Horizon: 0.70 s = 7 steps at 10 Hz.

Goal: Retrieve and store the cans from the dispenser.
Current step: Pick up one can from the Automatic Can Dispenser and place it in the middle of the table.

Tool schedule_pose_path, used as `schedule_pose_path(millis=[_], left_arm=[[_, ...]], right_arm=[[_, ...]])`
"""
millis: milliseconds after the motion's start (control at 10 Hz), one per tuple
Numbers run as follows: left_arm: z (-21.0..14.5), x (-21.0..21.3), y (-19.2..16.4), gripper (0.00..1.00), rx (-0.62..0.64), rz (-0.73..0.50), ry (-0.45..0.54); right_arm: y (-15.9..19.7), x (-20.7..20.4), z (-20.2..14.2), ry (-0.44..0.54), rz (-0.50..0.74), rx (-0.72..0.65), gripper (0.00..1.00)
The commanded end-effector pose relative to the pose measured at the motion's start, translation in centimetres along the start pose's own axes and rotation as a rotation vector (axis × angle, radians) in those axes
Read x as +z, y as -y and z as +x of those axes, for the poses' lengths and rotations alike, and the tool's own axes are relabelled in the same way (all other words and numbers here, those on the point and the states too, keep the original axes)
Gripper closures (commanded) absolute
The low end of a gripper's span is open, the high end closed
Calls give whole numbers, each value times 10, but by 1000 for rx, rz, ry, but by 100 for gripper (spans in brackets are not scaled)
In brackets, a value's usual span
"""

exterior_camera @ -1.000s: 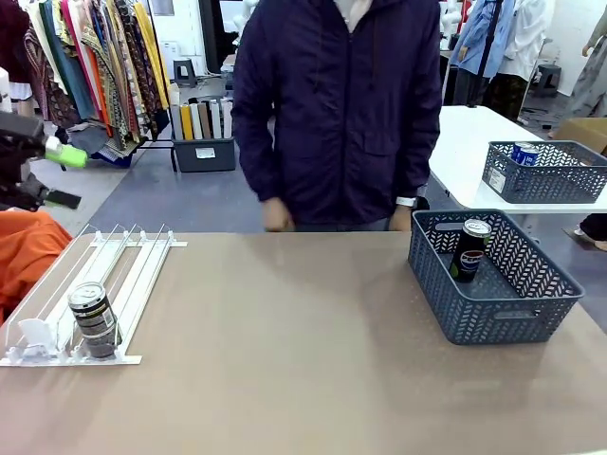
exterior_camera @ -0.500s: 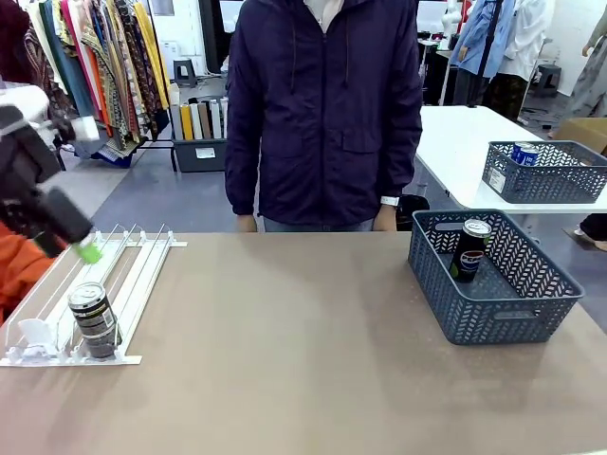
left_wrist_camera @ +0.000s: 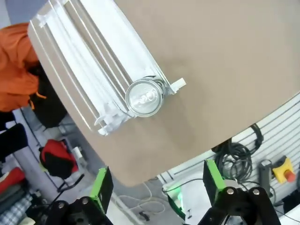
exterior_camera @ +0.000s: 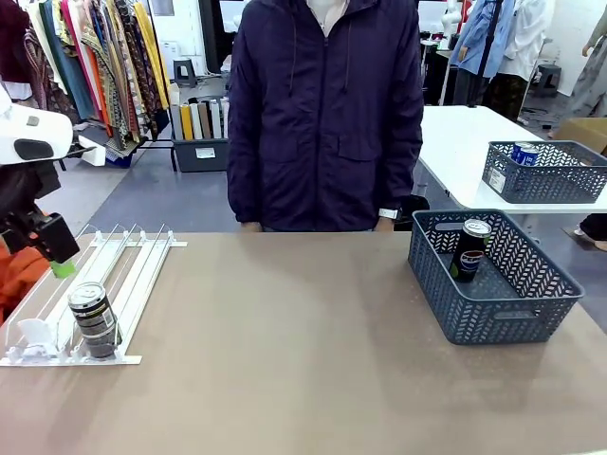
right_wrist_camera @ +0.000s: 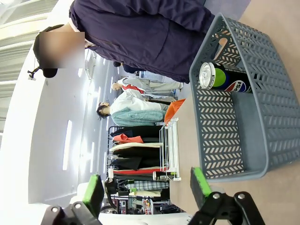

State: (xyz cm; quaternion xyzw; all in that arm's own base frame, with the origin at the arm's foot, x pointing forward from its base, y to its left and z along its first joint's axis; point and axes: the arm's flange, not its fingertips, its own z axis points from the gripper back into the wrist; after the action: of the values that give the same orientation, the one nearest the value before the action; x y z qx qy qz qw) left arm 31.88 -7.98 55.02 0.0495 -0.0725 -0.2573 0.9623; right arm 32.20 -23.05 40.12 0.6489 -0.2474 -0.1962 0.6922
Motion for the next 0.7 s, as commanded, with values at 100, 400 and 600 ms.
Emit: schedule_pose_path(millis=[100,400,600], left_arm=[[15,-28,-10,0,302,92,59],[26,-81,-28,0,516,39,48],[27,-110,-36,0,578,-16,15]], right_arm=[[-5,1,0,-6,4,-15,0],[-5,1,0,-6,4,-15,0],[-5,1,0,-6,4,-15,0]])
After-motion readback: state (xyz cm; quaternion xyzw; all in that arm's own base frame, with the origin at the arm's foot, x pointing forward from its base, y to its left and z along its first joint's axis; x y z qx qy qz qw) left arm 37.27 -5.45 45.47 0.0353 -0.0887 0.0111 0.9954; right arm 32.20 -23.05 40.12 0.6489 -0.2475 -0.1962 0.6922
